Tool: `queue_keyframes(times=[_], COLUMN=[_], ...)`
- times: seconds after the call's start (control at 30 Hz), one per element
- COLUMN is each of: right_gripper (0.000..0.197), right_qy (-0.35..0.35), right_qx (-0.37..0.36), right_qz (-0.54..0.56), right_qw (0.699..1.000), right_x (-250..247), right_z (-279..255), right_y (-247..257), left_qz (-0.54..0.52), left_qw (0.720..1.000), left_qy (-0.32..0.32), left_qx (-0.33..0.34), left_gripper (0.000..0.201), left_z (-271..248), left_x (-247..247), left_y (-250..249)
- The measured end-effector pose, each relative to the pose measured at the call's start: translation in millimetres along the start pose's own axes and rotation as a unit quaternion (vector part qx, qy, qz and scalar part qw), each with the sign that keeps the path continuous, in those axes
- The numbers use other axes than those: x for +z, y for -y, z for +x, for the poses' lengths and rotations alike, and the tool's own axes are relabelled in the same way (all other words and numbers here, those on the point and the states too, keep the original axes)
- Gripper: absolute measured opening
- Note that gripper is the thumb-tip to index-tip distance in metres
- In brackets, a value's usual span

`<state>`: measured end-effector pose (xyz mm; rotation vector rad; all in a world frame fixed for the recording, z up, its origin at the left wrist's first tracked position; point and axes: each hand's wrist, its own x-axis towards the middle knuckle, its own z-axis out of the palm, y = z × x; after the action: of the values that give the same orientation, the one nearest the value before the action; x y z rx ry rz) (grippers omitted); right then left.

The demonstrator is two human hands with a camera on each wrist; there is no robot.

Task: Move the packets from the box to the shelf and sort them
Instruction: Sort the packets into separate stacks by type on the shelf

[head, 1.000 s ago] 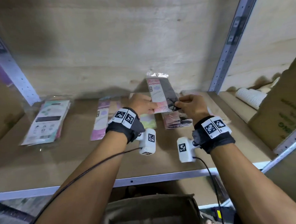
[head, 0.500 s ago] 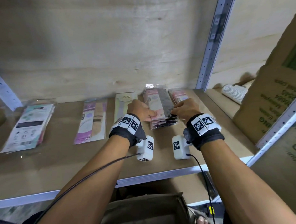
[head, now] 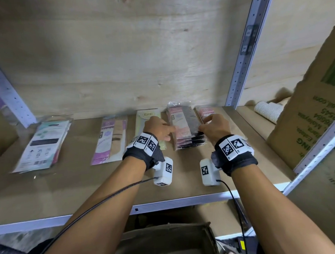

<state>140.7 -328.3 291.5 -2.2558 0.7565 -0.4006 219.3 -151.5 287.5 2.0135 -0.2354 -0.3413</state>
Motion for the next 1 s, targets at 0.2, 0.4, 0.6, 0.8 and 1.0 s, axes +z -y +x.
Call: queue_keyframes(times=[0.2, 0.4, 0.6, 0.8, 1.0], right_gripper=[0.013, 0.01, 0.01, 0.029, 0.036], right_qy=[-0.012, 0.166, 0.348, 0.411, 0.426], right_qx=[-0.112, -0.14, -0.107, -0.074, -0.034], right_qz=[0.061, 0.16, 0.231, 0.206, 0.189], right_qw=[0.992, 0.963, 0.902, 0.885, 0.884], right_x=[13, 70, 147, 221, 269], right_z=[-23, -69, -110, -126, -137], right_y=[32, 92, 170, 230, 252], left_qz=[-0.046, -0.026, 0.005, 0.066, 0.091], left_qw=[0.993, 0.962, 0.947, 0.969, 0.976], left_qy=[-0.103, -0.271, -0.3, -0.206, -0.154], left_qx=[0.027, -0.012, -0.113, -0.117, -0.121], left_gripper=[0.019, 0.01, 0.026, 0.026, 0.024], left_z=[-19, -54, -75, -83, -79], left_x=[-70, -186, -288, -325, -325], left_y=[30, 84, 145, 183, 190])
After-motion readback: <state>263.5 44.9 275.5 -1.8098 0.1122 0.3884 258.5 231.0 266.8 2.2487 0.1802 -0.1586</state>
